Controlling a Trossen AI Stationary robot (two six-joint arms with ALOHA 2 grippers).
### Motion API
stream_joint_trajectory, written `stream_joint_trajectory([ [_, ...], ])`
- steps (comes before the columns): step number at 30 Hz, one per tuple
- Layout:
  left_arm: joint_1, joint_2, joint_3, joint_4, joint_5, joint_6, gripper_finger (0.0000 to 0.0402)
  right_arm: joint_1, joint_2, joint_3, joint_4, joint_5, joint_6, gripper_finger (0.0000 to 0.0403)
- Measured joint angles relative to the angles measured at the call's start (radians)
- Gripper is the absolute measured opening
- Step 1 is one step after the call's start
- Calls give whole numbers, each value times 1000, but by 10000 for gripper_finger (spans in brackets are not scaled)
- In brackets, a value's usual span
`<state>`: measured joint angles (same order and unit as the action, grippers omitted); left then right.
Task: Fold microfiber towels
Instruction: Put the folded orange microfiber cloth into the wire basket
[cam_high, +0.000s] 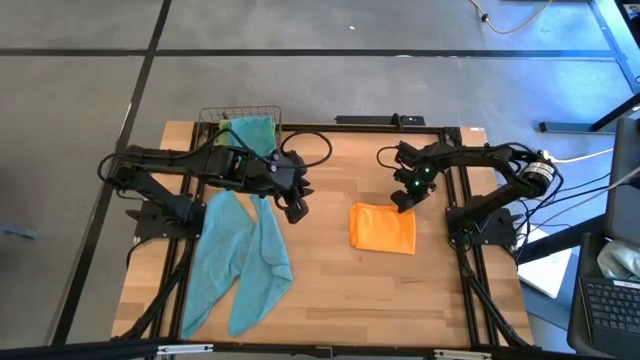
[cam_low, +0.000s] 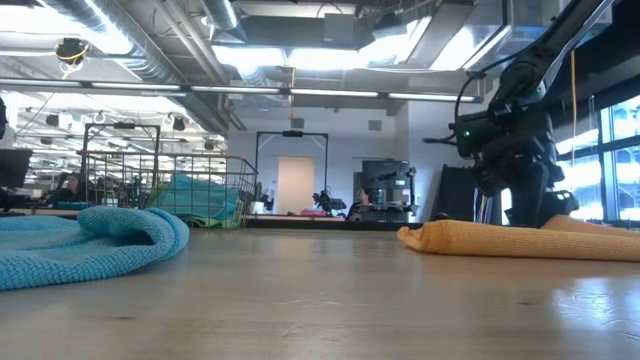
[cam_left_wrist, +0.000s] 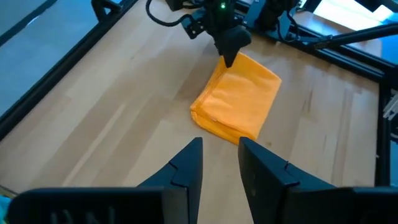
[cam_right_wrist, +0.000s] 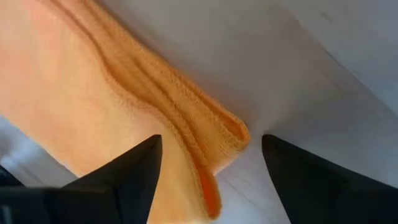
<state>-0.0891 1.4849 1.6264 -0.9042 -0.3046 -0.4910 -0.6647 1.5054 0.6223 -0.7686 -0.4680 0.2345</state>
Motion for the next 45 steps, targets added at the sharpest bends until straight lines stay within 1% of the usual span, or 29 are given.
stream_joint_trajectory([
  [2, 0, 0, 0, 0, -2, -3, 94, 0, 15, 5, 5, -27, 25, 284],
  [7, 0, 0, 0, 0, -10, -6, 94, 15, 24, 11, 27, -88, -4, 278],
  [10, 0, 0, 0, 0, -10, -17, 94, 29, 26, 10, 42, -112, -32, 263],
  [15, 0, 0, 0, 0, -10, -30, 94, 55, 27, 9, 62, -120, -64, 233],
  [19, -3, 1, 0, 0, -10, -30, 94, 84, 49, 10, 84, -129, -42, 212],
  [24, -11, 1, 0, 0, -16, -31, 94, 150, 90, 13, 130, -158, 7, 190],
  [28, -18, 1, 1, 0, -19, -31, 94, 194, 99, 12, 172, -165, 31, 168],
  [31, -18, 1, 1, 0, -21, -31, 94, 215, 101, 10, 204, -166, 52, 147],
  [33, -18, 1, 1, 0, -25, -30, 94, 228, 101, 10, 222, -161, 54, 125],
  [35, -18, 1, 1, 0, -26, -30, 94, 243, 102, 10, 235, -148, 53, 95],
  [39, -18, 1, 1, -1, -26, -30, 94, 271, 104, 8, 265, -129, 50, 19],
  [45, -19, 1, 1, -2, -26, -19, 94, 304, 104, 8, 307, -125, 53, 8],
])
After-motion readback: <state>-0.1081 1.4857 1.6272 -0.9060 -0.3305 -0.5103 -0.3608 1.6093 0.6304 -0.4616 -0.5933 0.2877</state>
